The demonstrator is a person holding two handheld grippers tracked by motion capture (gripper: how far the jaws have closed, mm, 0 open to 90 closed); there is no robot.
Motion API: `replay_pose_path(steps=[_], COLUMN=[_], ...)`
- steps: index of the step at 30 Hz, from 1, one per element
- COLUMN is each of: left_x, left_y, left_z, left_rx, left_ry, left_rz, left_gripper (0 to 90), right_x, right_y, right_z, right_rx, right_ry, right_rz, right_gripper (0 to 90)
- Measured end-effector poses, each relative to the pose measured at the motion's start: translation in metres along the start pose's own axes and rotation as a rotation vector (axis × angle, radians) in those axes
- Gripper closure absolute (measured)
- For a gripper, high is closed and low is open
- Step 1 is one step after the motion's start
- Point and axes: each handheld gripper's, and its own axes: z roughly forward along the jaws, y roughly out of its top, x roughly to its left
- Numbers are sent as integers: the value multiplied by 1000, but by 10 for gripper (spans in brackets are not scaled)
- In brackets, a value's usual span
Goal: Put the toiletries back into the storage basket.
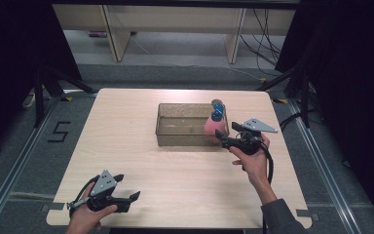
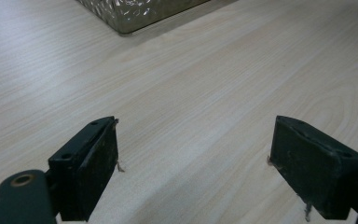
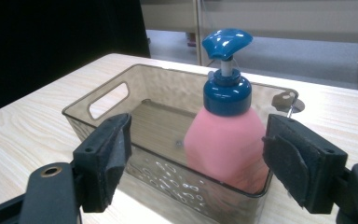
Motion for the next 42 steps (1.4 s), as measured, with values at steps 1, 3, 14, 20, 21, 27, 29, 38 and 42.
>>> replay_pose_path(steps=[1,3,14,20,21,27,29,38,42], left_x=[0,0,0,0,0,0,0,0,0], left_y=[0,0,0,0,0,0,0,0,0], left_z=[0,0,1,0,0,1,1,1,1], left_rx=[0,1,-3,1,1,0,-2,-1,-2], left_ry=[0,0,-1,1,1,1,-1,-1,-1], left_rz=[0,1,-1,2,2,2,1,3,1], left_gripper=[148,147,147,148,148,148,147,147,147], right_x=[2,1,5,8,8,10,12,16,17], right_y=[-1,-1,-7,-10,-10,-14,-15,-21,-24], right_z=[-1,-3,-10,-14,-14,-19,-20,-25,-26], right_rx=[4,13,10,13,13,10,11,9,16], right_ry=[-10,-6,-1,9,9,20,21,47,48], right_rz=[18,-5,-4,-3,-3,-8,6,11,-5], right_gripper=[247,248,238,188,188,161,161,161,162])
